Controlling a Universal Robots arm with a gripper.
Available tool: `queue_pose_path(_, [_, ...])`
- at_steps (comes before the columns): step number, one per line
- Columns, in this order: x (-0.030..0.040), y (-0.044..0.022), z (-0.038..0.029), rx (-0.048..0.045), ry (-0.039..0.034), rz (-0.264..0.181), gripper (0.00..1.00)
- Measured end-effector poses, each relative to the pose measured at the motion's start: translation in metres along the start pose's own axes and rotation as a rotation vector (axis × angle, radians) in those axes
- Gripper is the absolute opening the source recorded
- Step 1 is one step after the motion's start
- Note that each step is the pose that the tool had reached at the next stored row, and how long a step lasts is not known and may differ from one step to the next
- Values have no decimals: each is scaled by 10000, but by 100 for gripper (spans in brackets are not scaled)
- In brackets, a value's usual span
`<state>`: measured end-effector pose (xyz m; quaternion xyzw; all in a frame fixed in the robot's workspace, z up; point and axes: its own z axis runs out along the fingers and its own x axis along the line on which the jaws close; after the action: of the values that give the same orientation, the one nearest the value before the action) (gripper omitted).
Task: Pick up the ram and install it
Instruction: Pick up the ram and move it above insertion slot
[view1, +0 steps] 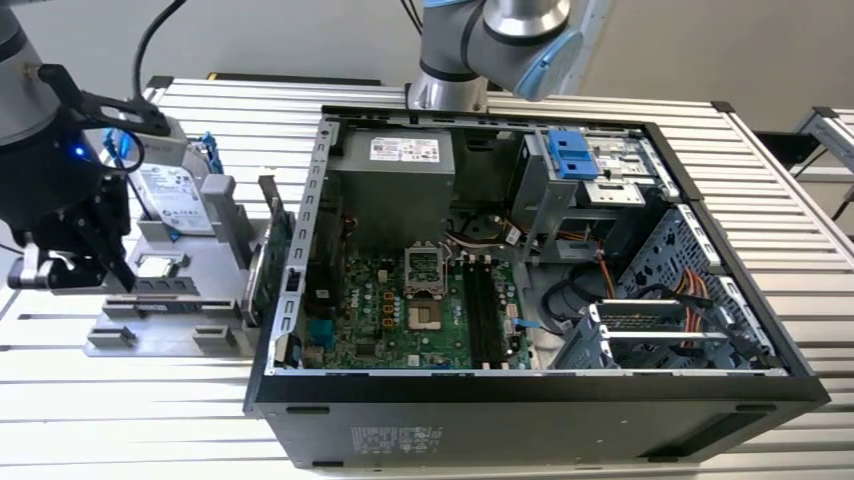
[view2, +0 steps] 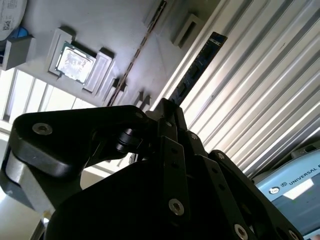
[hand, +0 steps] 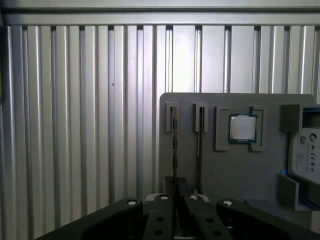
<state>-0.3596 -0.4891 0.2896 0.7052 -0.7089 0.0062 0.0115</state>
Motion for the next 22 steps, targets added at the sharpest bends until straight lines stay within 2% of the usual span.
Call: queue_pose_path(22, [3, 1, -108, 1, 0, 0, 0])
